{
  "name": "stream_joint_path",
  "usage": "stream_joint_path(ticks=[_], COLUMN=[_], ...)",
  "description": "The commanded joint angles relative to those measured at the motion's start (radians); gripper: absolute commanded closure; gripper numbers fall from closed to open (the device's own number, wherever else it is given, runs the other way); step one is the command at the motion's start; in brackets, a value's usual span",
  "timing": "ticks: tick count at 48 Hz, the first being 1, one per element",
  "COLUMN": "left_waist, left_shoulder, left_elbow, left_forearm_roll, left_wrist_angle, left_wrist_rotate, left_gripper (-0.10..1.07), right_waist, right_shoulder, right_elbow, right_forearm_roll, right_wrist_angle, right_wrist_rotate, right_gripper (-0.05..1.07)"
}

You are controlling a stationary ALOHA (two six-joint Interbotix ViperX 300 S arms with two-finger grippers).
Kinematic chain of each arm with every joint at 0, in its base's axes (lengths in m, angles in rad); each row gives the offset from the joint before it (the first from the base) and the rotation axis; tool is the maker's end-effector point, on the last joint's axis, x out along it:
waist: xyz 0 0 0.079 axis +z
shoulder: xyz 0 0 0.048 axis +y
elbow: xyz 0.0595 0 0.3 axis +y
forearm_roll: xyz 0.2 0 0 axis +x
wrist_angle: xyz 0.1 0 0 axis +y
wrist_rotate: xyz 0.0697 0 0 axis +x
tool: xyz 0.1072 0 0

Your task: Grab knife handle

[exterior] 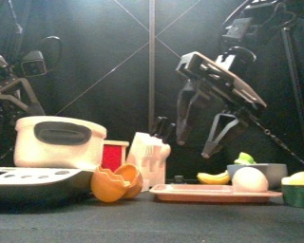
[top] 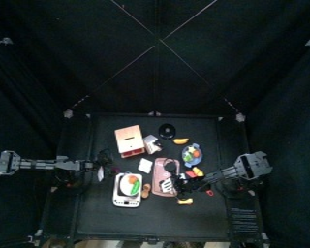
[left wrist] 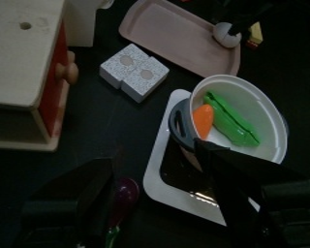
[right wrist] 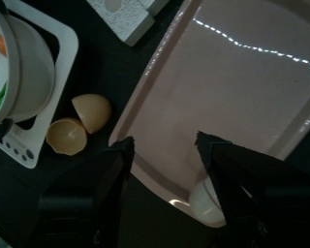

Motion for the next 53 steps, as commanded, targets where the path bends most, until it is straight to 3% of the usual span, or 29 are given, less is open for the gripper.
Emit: stream_joint_path(ticks=[1,7,14,26,36,53], left_waist=[0.002,0.002,-0.002,-0.003,-0.003,-0.011], left_shoulder=[0.002,0.003,0.003,0.005,0.011,0.123], left_elbow=[-0.018,-0.023,-0.032,-0.046,-0.060,-0.124], left_forearm_roll=[0.003,0.003,0.006,0.055,0.064,0.101], left_wrist_angle=[-0.005,-0.005,-0.009,-0.046,-0.110,-0.209], left_wrist_rotate=[0.002,0.002,0.005,0.003,0.005,0.005], left_gripper=[0.04,0.04,0.04,0.04,0.04,0.04], right_waist=[0.003,0.066,0.207,0.371,0.413,0.451], right_shoulder=[-0.086,-0.183,-0.290,-0.354,-0.359,-0.359], right_elbow=[0.026,0.103,0.204,0.305,0.377,0.491], right_forearm_roll=[-0.006,0.009,0.083,0.253,0.339,0.437], right_wrist_angle=[0.031,0.089,0.196,0.337,0.385,0.281], right_wrist_rotate=[-0.002,0.000,0.006,0.002,0.003,0.008], right_gripper=[0.14,0.14,0.14,0.14,0.14,0.14])
